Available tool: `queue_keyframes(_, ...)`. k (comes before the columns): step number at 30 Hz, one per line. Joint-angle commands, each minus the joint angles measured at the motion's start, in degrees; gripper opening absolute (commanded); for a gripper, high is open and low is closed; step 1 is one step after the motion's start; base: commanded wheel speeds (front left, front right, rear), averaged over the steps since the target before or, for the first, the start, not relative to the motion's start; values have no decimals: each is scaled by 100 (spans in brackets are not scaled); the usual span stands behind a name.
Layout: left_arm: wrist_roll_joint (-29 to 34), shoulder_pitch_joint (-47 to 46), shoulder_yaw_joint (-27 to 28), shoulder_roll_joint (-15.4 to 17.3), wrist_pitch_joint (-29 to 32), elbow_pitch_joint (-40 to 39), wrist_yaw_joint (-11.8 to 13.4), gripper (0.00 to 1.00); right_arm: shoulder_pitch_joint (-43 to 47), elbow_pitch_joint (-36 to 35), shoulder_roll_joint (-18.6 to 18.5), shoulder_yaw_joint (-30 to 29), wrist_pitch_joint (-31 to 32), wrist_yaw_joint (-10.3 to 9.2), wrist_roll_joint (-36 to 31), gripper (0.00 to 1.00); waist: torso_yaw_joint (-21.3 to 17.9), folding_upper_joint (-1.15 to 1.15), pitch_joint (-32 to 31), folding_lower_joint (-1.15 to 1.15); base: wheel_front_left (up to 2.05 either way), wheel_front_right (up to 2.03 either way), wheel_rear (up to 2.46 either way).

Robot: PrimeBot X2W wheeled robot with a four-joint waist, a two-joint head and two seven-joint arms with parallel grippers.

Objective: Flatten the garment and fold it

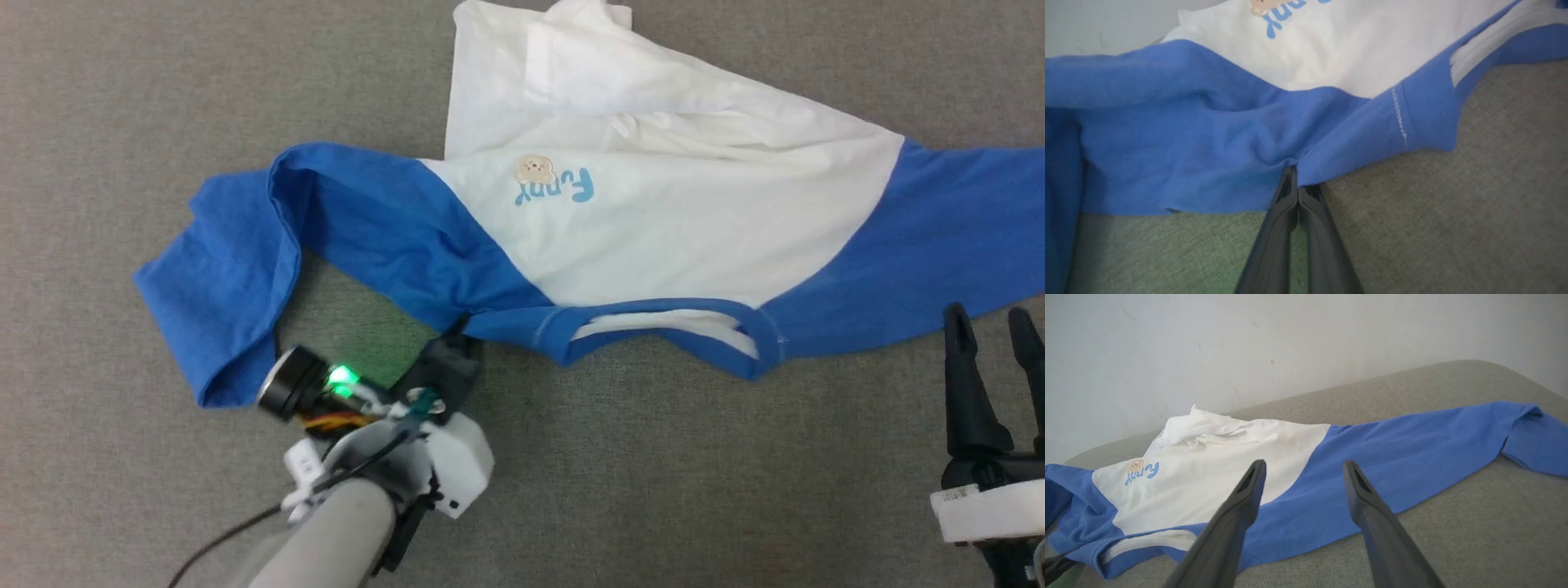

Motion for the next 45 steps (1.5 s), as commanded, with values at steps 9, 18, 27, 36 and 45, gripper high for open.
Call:
queue_keyframes(9, -449, 914, 439, -1, -625, -755, 584, 0, 199, 42, -961, -120, 2205, -5, 199, 100, 241, 0, -99, -1, 0, 0, 0)
queue_keyframes(18, -357, 682, 173, -211, -664, -856, 521, 0, -61, 118, -809, -367, 2832, -5, 280, 100, 500, 0, 213, -1, 0, 0, 0)
queue_keyframes(27, -265, 491, 49, -287, -631, -858, 534, 0, -444, 644, -857, -281, 2881, -5, 231, 100, 654, 0, 381, -1, 0, 0, 0)
queue_keyframes(36, -272, 430, -28, -333, -632, -815, 546, 0, -785, 872, -894, -11, 2674, -5, 316, 19, 785, 0, 460, -1, 0, 0, 0)
queue_keyframes(45, -346, 378, 90, -372, -930, -924, 659, 0, -896, 611, -824, -65, 2107, -5, 321, 0, 740, 0, 110, -1, 0, 0, 0)
